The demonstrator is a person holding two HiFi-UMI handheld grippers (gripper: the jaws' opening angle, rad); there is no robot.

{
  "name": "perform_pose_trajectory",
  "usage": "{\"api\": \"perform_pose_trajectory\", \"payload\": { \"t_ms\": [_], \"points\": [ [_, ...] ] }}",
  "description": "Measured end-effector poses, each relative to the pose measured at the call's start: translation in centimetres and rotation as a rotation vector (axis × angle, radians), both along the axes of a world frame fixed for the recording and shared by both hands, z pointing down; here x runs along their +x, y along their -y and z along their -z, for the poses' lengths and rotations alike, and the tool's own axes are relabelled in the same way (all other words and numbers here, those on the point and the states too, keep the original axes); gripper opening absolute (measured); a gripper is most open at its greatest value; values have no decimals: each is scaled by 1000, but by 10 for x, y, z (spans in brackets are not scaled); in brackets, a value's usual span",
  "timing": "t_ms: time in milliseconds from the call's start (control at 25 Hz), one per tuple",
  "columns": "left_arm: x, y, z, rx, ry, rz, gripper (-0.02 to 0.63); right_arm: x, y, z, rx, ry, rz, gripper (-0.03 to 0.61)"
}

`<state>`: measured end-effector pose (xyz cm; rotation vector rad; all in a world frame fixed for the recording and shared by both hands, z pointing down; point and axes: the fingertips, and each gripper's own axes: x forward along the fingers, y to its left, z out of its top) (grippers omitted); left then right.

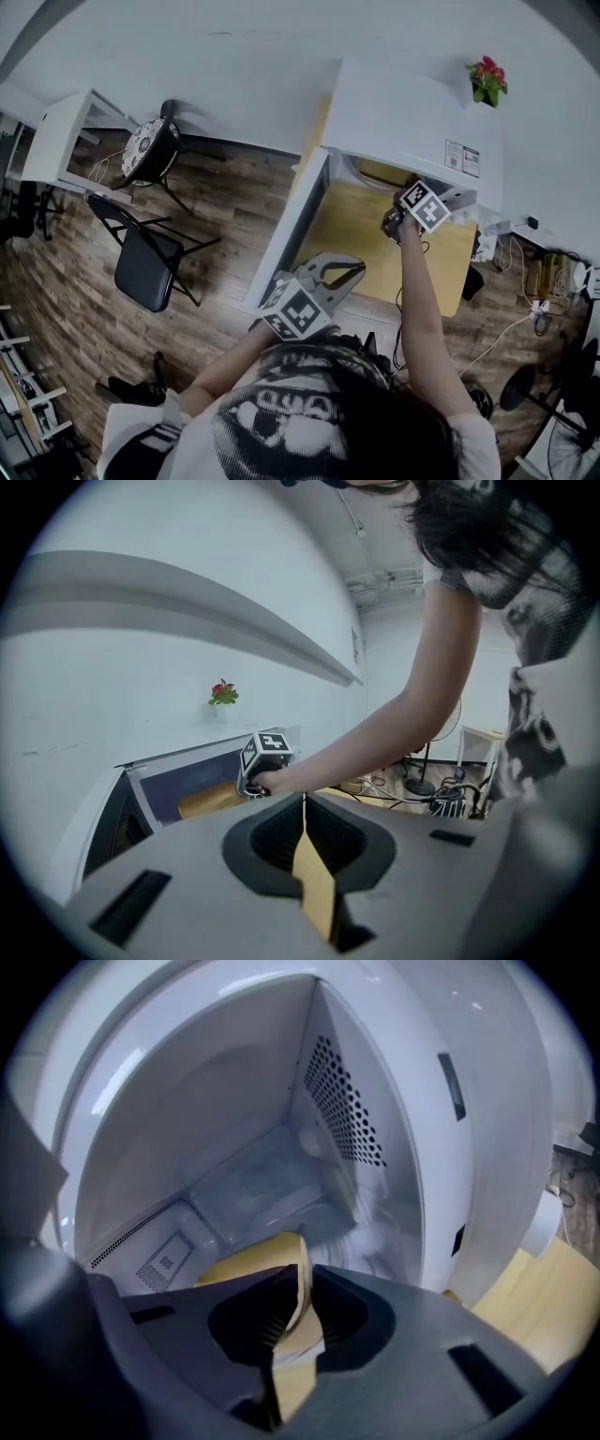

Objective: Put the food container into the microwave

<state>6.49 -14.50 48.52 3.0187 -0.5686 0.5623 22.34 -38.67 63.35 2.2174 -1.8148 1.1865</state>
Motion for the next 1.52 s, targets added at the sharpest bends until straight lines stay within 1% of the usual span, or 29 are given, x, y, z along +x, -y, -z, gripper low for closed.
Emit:
{"api": "perform_pose_trajectory", "payload": {
  "t_ms": [160, 320, 440, 720, 1000, 1200, 1520],
  "points": [
    [-2, 0, 0, 3, 2, 11, 8, -5, -3, 1, 12, 8, 25, 46],
    [-4, 3, 2, 10, 5, 22, 8, -9, -9, 2, 10, 27, 61, 84],
    [-4, 5, 3, 16, 7, 33, 8, -11, -15, 6, 20, 26, 96, 89],
    [4, 0, 8, 30, 5, 43, 8, -20, -55, 36, 114, 62, 214, 89],
    [15, -19, 10, 42, 12, 41, 8, -35, -126, 69, 184, 65, 357, 89],
    [22, -43, 10, 49, 17, 48, 8, -44, -191, 80, 200, 78, 439, 89],
    [27, -96, 8, 53, 9, 83, 8, -48, -294, 86, 206, 67, 507, 89]
  ]
}}
